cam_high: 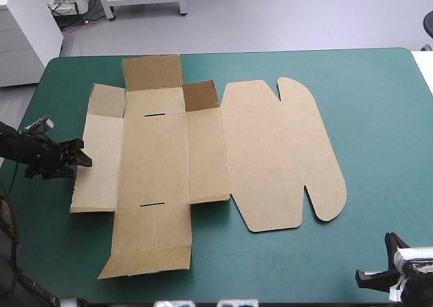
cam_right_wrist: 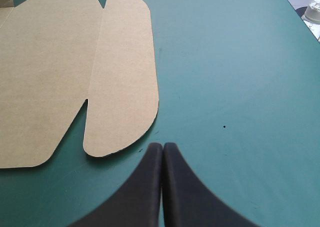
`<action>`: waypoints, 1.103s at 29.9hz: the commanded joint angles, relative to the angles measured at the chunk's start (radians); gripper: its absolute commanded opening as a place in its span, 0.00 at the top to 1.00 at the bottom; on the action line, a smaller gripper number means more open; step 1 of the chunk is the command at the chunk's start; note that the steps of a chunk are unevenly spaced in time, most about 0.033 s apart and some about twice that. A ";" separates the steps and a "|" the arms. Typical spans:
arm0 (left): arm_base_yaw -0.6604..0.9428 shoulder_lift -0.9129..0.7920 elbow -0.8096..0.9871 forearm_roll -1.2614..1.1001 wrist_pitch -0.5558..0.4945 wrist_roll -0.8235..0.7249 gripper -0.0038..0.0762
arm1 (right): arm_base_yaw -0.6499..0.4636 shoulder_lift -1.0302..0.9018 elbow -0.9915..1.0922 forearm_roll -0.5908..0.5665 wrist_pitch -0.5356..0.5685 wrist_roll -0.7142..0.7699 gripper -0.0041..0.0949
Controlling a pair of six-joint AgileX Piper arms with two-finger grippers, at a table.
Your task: Fold the box
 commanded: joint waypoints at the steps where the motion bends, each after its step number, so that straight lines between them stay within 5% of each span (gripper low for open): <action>1: -0.032 -0.006 -0.023 -0.065 0.016 0.009 0.41 | 0.002 -0.027 -0.021 0.000 -0.077 -0.001 0.98; 14: -0.179 0.081 -0.023 -0.131 -0.019 0.046 0.48 | 0.002 -0.027 -0.021 0.000 -0.077 -0.001 0.98; 16: -0.181 0.088 -0.023 -0.128 -0.019 0.046 0.60 | 0.002 -0.027 -0.021 0.000 -0.077 -0.001 0.98; 19: -0.181 0.087 -0.028 -0.113 -0.025 0.065 0.97 | 0.002 -0.027 -0.021 0.000 -0.077 -0.001 0.98; 27: -0.203 0.072 -0.233 -0.026 0.114 0.084 0.96 | 0.002 -0.025 -0.021 0.000 -0.077 -0.001 0.98; 33: -0.346 0.013 -0.439 0.237 0.106 0.092 0.96 | 0.002 0.022 -0.021 0.000 -0.075 -0.001 0.98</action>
